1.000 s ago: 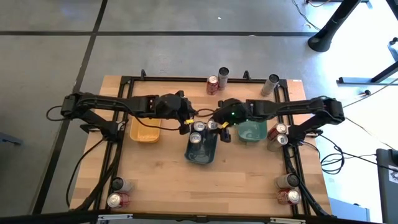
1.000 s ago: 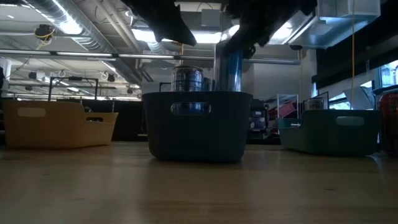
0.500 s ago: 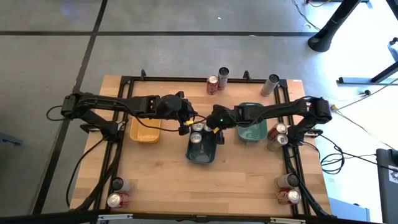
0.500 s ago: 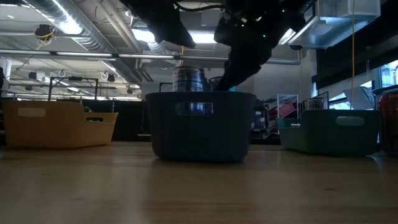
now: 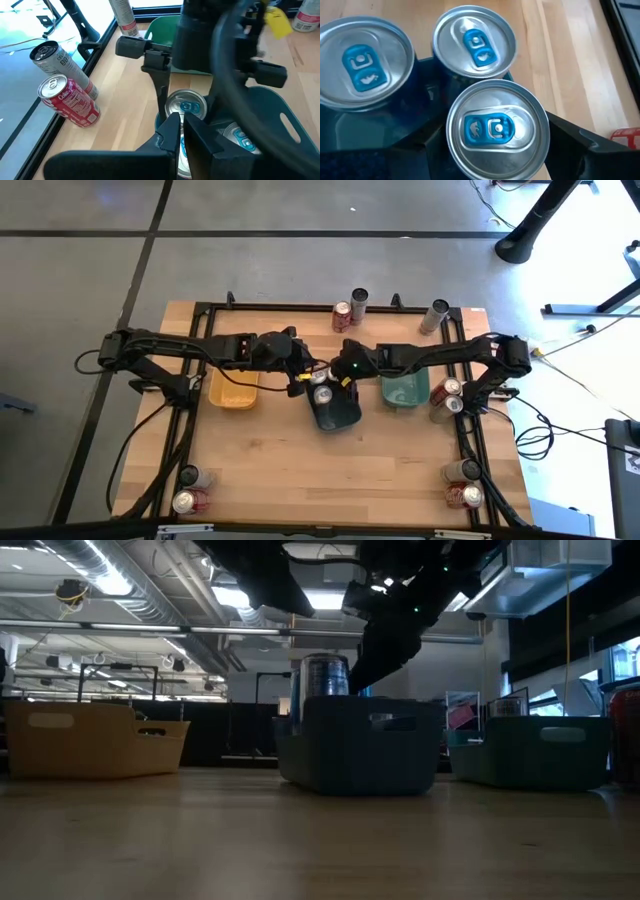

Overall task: Sort soda cans
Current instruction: Put the blue soda can into blue bin

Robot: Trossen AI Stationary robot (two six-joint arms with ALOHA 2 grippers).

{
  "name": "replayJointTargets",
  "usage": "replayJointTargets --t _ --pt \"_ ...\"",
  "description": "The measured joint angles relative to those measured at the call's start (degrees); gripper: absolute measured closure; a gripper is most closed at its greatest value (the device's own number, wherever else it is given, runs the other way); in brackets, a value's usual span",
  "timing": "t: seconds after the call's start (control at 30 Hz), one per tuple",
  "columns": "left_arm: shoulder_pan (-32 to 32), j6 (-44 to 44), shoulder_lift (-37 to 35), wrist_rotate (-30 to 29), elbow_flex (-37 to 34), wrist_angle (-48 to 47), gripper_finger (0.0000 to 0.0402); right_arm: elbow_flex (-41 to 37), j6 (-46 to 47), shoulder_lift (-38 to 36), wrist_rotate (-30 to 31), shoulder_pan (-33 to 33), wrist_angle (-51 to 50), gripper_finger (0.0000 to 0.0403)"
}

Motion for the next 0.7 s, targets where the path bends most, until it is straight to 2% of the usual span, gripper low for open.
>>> replayJointTargets --t 0.27,0.7 --pt "0.00 0.17 0.00 0.00 0.00 0.00 0.0386 0.00 2.30 -0.01 -0.16 -0.25 -0.47 0.0158" --pt "0.00 0.16 0.00 0.00 0.00 0.09 0.0386 -0.02 4.34 -3.36 -0.07 -0.23 -1.95 0.0084"
